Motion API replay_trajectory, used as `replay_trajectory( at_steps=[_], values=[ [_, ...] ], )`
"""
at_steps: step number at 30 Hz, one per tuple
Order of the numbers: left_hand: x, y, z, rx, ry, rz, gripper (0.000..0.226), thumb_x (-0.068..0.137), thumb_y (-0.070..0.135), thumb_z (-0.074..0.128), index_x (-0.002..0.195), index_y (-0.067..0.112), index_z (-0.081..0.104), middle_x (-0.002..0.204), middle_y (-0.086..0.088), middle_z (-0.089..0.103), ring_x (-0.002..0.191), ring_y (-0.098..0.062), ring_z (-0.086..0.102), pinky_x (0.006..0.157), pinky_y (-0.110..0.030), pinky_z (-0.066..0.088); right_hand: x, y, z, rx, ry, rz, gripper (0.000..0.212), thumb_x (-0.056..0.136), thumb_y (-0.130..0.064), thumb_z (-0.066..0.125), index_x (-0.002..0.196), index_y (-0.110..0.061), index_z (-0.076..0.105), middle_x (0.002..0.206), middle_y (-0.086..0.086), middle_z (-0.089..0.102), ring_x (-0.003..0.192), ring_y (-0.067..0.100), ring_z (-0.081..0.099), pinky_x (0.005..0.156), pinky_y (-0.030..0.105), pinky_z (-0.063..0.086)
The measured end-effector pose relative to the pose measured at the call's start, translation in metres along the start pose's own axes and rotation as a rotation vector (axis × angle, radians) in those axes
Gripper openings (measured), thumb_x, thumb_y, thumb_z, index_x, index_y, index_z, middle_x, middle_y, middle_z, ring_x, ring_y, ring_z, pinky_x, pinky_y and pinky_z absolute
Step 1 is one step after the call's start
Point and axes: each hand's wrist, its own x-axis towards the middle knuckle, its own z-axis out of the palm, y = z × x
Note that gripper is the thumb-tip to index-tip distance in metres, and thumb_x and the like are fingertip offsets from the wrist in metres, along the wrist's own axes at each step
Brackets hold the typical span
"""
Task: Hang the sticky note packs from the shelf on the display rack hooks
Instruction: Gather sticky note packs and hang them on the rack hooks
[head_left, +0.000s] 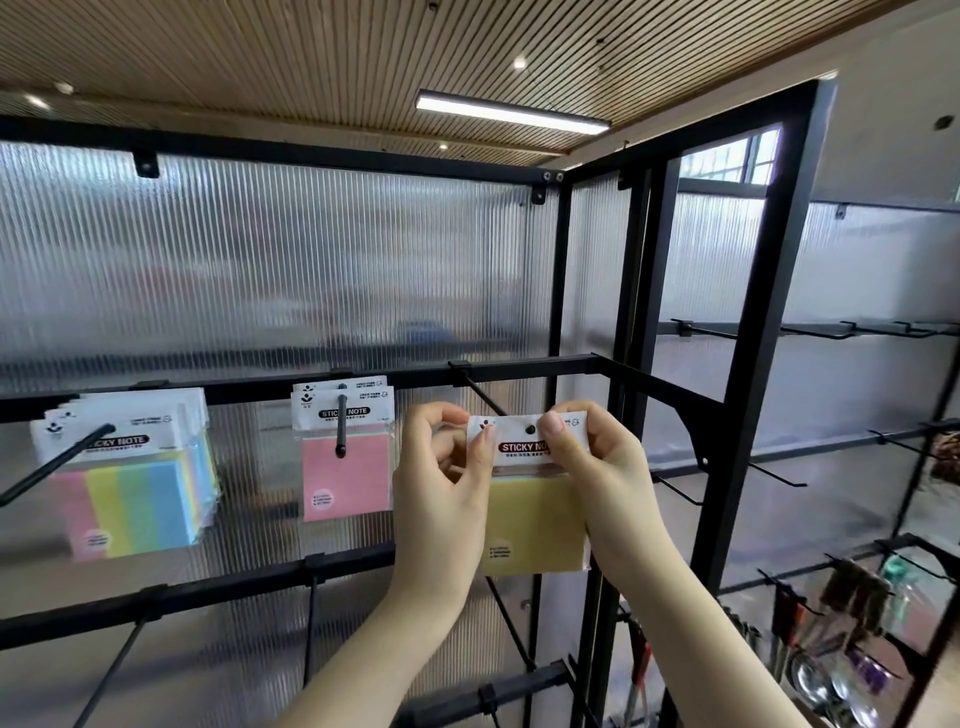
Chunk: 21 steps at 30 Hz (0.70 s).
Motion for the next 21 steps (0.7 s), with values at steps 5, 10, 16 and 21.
replay_trajectory(
  at_steps=[5,10,16,21],
  values=[
    [-0.003,-0.007,0.001,0.062,-0.004,0.067,0.017,0.092,0.015,0.058,0.093,0.029,0.049,0.064,-0.001,0.053,0.059,-0.015,0.052,0.056,-0.022,0.042,0.003,0.011,-0.004,-0.023,0.000,0.009,0.014,0.085,-0.028,0.065,0.082,-0.014,0.063,0.069,-0.006,0.065,0.065,0.007,0.060,0.058,0.015,0.046],
    [-0.003,-0.021,0.003,0.090,0.029,0.004,0.013,0.085,0.034,0.058,0.089,0.026,0.048,0.081,0.011,0.056,0.074,-0.003,0.057,0.066,-0.011,0.044,0.007,0.023,-0.006,-0.068,0.039,0.014,0.036,0.077,-0.036,0.068,0.105,-0.014,0.059,0.092,-0.003,0.067,0.083,0.005,0.062,0.071,0.018,0.049],
    [-0.004,-0.045,0.004,0.081,-0.016,-0.135,0.027,0.078,0.044,0.061,0.092,0.026,0.045,0.082,-0.002,0.055,0.071,-0.001,0.054,0.065,-0.010,0.042,0.009,0.047,-0.012,-0.123,0.006,0.122,0.046,0.071,-0.044,0.067,0.107,-0.018,0.057,0.100,-0.002,0.066,0.091,0.008,0.062,0.073,0.021,0.050],
    [0.002,-0.068,0.009,0.027,-0.074,-0.283,0.047,0.077,0.054,0.054,0.092,0.010,0.055,0.081,-0.015,0.061,0.074,-0.021,0.060,0.069,-0.029,0.048,0.019,0.071,-0.011,-0.115,0.027,0.190,0.033,0.083,-0.035,0.067,0.109,-0.019,0.057,0.106,-0.001,0.065,0.095,0.007,0.061,0.072,0.012,0.049]
  ],
)
